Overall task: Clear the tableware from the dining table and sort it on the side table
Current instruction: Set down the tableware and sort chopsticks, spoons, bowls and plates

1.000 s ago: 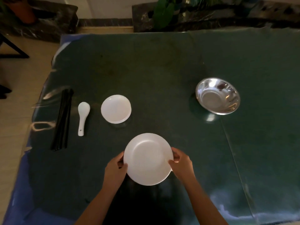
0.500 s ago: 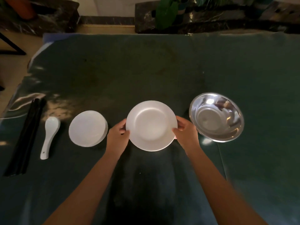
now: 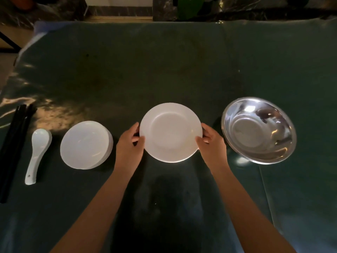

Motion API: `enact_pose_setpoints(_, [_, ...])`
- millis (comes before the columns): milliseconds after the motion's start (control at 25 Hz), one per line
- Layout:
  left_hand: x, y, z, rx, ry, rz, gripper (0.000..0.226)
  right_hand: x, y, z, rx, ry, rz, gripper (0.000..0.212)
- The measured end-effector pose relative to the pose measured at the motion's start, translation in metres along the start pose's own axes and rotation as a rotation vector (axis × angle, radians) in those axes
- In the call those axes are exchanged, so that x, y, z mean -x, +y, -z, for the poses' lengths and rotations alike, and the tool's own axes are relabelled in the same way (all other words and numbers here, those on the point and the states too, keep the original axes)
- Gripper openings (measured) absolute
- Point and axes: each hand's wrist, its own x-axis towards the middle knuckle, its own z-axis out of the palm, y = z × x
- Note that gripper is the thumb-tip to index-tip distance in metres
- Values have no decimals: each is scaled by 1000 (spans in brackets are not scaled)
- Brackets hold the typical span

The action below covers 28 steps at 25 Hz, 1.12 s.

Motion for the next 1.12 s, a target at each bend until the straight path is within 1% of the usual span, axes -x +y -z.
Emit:
enact_pose_setpoints(40, [9, -2, 0, -125, 36, -103, 53, 7, 4, 0, 38, 11, 37, 51])
enact_pose_setpoints(80, [18, -4, 0, -271, 47, -287, 60, 17, 9, 0, 111, 28, 130, 57])
enact_pose_setpoints(120, [27, -7, 0, -416, 25, -507, 63, 28, 14, 0, 230, 46, 280, 59])
enact_pose_setpoints(160, [32, -10, 0, -544, -7, -699, 61, 37, 20, 1, 376, 63, 465, 57])
enact_pose_setpoints(200, [34, -13, -1, -641, -31, -834, 57, 42, 25, 3, 514, 66, 651, 52])
enact_pose_setpoints(240, [35, -15, -2, -697, -39, -901, 51, 44, 30, 5, 630, 50, 794, 46])
enact_pose_setpoints(280, [35, -15, -3, -718, -37, -922, 46, 43, 33, 7, 714, 26, 880, 42])
enact_pose_setpoints(360, [32, -14, -4, -716, -22, -950, 38, 38, 31, 8, 783, 28, 950, 35])
enact_pose_setpoints(480, [27, -12, 0, -712, -25, -997, 36, 30, 27, 8, 778, 84, 1023, 25])
enact_pose_setpoints(600, [24, -10, 3, -724, -66, -1020, 36, 26, 27, 12, 774, 76, 1070, 24])
enact_pose_setpoints(680, [23, -7, 4, -735, -79, -1014, 36, 23, 24, 12, 772, 72, 1070, 25])
enact_pose_setpoints(800, [16, -1, 5, -730, -99, -956, 36, 17, 18, 8, 767, 62, 1019, 25])
enact_pose_setpoints(960, [8, 5, 9, -692, -197, -898, 35, 12, 15, 8, 738, -14, 954, 30])
enact_pose_setpoints(1120, [11, 8, 7, -698, -184, -856, 36, 12, 7, 9, 752, -46, 903, 33])
